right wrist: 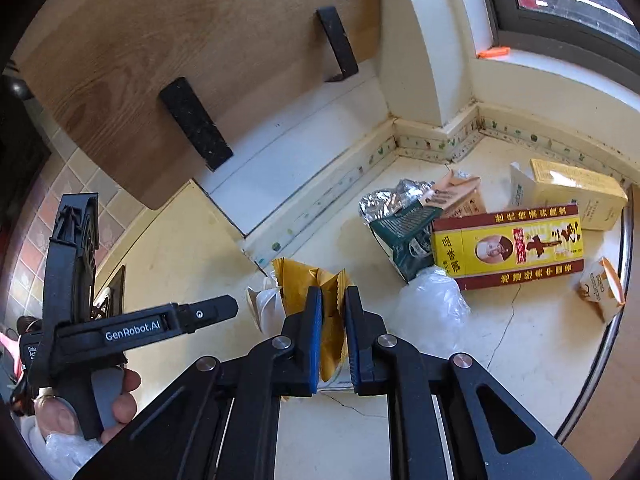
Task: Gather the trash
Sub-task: 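Grasp the yellow snack bag with the right tool while the left tool grasps the brown paper cup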
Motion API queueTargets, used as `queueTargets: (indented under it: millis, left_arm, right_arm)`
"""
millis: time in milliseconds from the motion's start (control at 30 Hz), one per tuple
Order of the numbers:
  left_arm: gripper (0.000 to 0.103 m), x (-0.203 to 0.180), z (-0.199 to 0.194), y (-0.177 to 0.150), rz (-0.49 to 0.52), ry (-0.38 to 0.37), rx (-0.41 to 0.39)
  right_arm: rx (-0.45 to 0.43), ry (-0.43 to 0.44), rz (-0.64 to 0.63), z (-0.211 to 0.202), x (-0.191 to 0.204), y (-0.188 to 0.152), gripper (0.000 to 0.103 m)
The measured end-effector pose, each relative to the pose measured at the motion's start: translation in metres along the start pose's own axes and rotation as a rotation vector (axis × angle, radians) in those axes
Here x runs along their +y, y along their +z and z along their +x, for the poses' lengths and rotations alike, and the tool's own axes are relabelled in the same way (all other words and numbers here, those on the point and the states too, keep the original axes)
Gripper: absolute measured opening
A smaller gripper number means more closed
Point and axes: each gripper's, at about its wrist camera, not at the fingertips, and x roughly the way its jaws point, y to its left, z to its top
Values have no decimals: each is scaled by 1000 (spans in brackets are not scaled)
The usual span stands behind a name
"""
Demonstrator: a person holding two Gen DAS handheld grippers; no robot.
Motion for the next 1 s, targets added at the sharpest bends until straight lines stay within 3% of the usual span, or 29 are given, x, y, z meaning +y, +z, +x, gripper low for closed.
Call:
queueTargets:
  millis: [300,500,1000]
  left_arm:
    - [56,-13,12,-7,-13,7,12]
    - [56,-26,39,-18,-4,48,78]
    - [53,-37,46,-35,94,49,56]
  right_arm:
    - [83,24,-7,-3,1,-24,10]
    - [117,21,30,-8,-6,-44,10]
    - [137,-28,127,-28,-33,-68,10]
